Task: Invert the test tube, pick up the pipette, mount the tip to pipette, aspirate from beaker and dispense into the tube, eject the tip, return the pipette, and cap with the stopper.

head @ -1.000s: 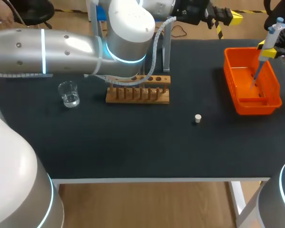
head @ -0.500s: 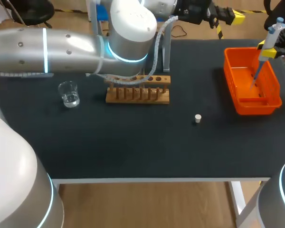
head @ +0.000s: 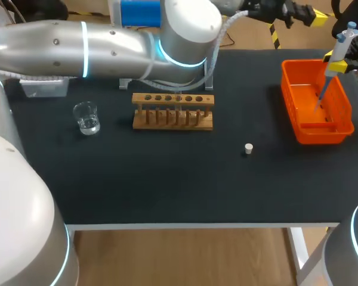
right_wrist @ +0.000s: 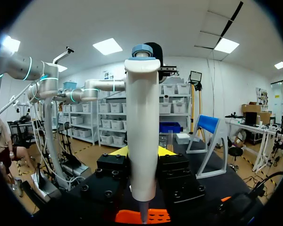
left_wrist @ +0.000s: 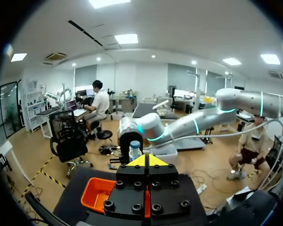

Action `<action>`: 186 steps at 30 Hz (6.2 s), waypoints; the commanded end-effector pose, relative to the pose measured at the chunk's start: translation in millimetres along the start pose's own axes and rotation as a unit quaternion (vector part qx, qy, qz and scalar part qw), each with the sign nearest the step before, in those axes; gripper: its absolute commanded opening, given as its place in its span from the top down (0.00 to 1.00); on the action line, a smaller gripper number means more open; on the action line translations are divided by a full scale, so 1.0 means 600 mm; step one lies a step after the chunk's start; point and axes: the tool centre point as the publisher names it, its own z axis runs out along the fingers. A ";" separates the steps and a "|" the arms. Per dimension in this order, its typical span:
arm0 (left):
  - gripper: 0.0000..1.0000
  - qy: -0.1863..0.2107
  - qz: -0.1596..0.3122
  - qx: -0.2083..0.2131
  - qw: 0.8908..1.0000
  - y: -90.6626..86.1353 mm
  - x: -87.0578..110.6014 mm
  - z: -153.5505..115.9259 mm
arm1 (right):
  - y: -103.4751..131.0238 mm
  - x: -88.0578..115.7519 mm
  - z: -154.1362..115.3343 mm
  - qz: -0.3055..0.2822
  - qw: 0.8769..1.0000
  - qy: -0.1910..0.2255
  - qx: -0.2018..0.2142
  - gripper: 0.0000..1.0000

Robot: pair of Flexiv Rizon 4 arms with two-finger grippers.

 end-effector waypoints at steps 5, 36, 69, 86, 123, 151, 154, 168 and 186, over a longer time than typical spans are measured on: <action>1.00 -0.014 -0.004 0.006 1.000 -0.007 -0.013 0.030 | 0.000 -0.001 -0.002 0.000 1.000 0.002 0.001 1.00; 1.00 -0.032 -0.030 0.024 0.999 -0.005 0.004 0.056 | 0.000 -0.001 -0.002 0.000 1.000 0.002 0.001 1.00; 1.00 -0.010 -0.012 0.035 0.999 0.018 -0.018 0.091 | 0.000 -0.001 -0.002 0.000 1.000 0.002 0.001 1.00; 1.00 -0.005 -0.003 0.037 0.999 0.024 -0.054 0.105 | 0.000 -0.001 -0.002 0.000 1.000 0.002 0.001 1.00; 1.00 -0.013 -0.014 0.041 0.999 0.025 -0.038 0.099 | 0.000 -0.001 -0.002 0.000 1.000 0.002 0.001 1.00; 1.00 -0.008 -0.031 0.046 0.998 0.058 -0.025 0.118 | 0.000 -0.001 -0.002 0.000 1.000 0.002 0.001 1.00; 1.00 -0.009 -0.032 0.047 0.998 0.063 -0.025 0.120 | 0.000 -0.001 -0.002 0.000 1.000 0.002 0.001 1.00; 1.00 -0.013 -0.037 0.043 0.998 0.078 -0.029 0.130 | 0.000 -0.001 -0.002 0.000 1.000 0.002 0.001 1.00; 1.00 -0.015 -0.048 0.039 0.998 0.101 -0.032 0.143 | 0.000 -0.001 -0.002 0.000 1.000 0.002 0.001 1.00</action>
